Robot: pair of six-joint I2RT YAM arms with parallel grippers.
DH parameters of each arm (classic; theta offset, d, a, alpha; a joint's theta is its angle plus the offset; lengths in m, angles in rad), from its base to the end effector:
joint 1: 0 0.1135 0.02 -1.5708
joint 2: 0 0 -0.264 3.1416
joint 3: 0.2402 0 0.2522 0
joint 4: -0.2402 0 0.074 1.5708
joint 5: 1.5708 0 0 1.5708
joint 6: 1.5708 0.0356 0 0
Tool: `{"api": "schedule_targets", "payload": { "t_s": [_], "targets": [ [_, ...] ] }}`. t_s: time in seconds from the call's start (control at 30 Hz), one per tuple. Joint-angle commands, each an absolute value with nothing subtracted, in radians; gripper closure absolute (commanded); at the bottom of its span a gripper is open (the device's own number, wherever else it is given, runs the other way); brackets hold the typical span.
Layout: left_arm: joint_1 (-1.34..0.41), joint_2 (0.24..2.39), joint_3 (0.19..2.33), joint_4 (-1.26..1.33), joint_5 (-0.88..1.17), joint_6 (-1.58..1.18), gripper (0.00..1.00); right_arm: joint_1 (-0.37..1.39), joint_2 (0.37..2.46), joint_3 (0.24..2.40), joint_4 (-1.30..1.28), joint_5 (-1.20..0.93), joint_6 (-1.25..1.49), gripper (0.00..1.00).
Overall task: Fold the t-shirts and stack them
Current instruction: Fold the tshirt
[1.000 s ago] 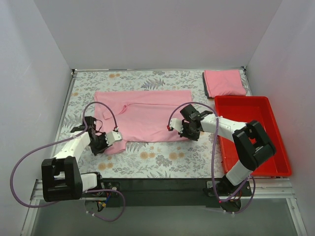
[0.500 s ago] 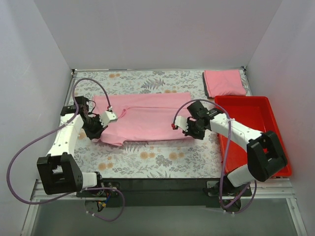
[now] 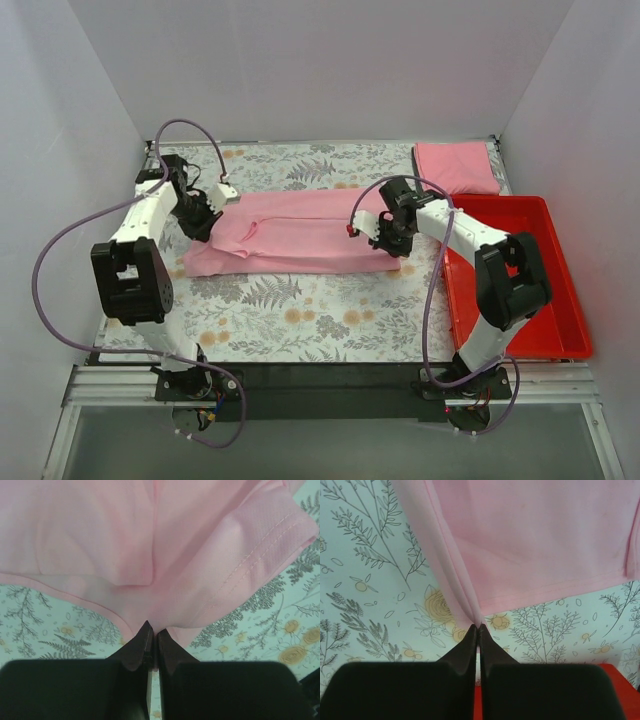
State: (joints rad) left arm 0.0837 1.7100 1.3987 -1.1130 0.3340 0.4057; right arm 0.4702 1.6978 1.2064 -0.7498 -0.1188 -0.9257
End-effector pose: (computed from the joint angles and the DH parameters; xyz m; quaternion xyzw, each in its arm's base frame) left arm 0.3237 0.0154 0.2506 0.1697 0.9688 -0.1434 0.1102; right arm 0.2951 0.1547 0.2092 -0.6403 0.7482 0.0201 0.1728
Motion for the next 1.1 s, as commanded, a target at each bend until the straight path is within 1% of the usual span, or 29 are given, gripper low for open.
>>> {"api": "schedule_targets", "payload": {
  "t_s": [0.0, 0.17, 0.43, 0.73, 1.07],
  "targets": [
    [0.058, 1.771, 1.500, -1.083, 0.327, 0.391, 1.00, 0.446, 1.736, 1.282, -0.781, -0.140, -0.977, 0.99],
    [0.015, 1.861, 1.597, -1.074, 0.313, 0.385, 1.00, 0.425, 1.779, 1.308, -0.785, -0.144, -0.992, 0.99],
    [0.014, 1.967, 1.693, -1.071, 0.293, 0.387, 1.00, 0.402, 1.835, 1.361, -0.787, -0.149, -0.997, 0.99],
    [0.014, 1.960, 1.649, -1.037, 0.264, 0.397, 1.00, 0.391, 1.884, 1.419, -0.788, -0.129, -1.019, 0.99],
    [0.025, 1.973, 1.680, -1.029, 0.270, 0.384, 1.00, 0.377, 1.908, 1.460, -0.785, -0.118, -1.031, 0.99]
  ]
}}
